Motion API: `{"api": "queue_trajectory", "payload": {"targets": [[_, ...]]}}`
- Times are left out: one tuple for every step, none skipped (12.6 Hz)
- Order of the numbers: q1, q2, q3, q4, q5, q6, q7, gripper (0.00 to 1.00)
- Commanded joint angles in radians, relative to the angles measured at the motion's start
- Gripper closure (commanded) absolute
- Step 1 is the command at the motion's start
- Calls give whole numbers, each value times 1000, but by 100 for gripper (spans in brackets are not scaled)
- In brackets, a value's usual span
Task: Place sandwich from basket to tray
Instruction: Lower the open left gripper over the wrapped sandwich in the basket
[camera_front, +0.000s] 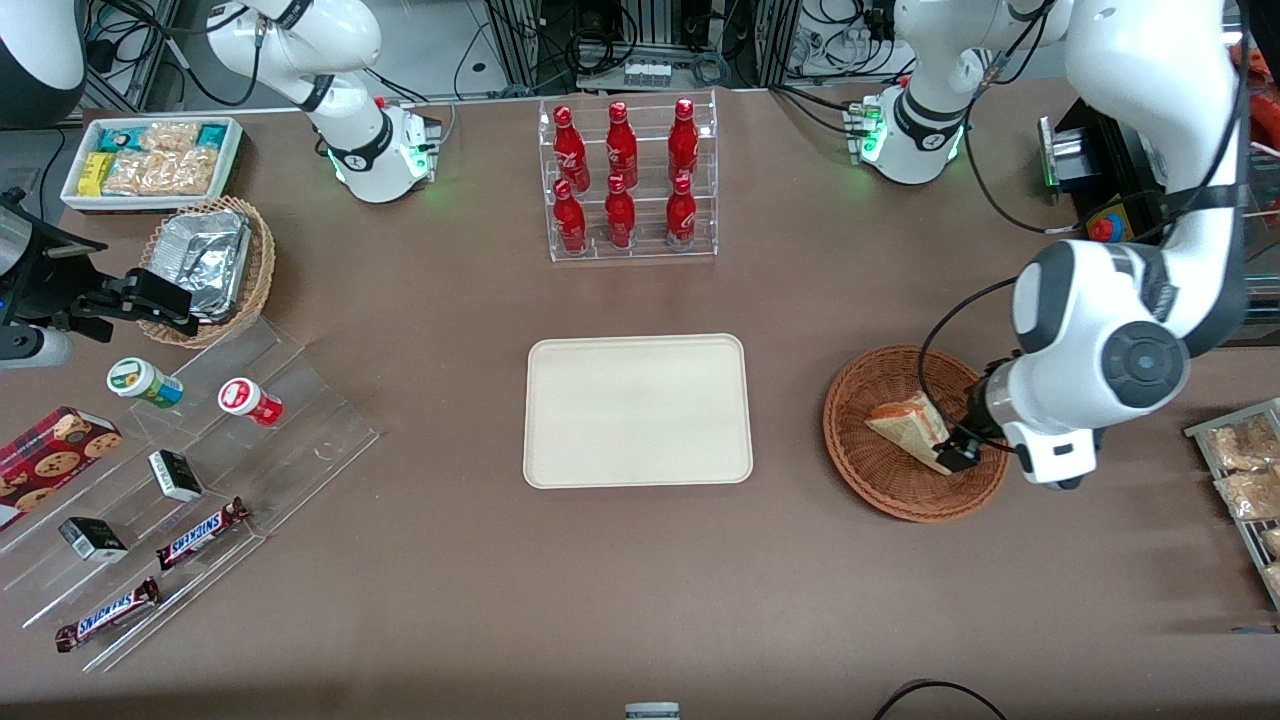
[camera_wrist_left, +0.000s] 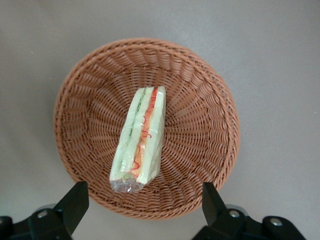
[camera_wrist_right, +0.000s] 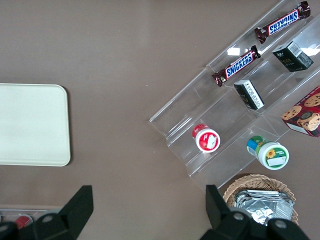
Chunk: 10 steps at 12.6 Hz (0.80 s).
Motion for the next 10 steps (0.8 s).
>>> {"api": "queue_trajectory", "payload": {"targets": [[-2,-44,6,-110,10,93,-28,0],[-2,-49,6,-139,16,119,-28,0],[-2,-59,6,-183,42,159,-30,0],[-2,-72,6,-231,45,217,-30,0],[-2,-76,6,-259,45,250,-30,0],[-2,-73,6,-266,45,259,-31,0],[-2,-73,6,-279,45,270,-36,0],[-2,-85,6,-318,45,326,-43,0],[-2,-101,4,-369,45,387,-45,0],[-2,-108,4,-400,45,424,-45,0]]}}
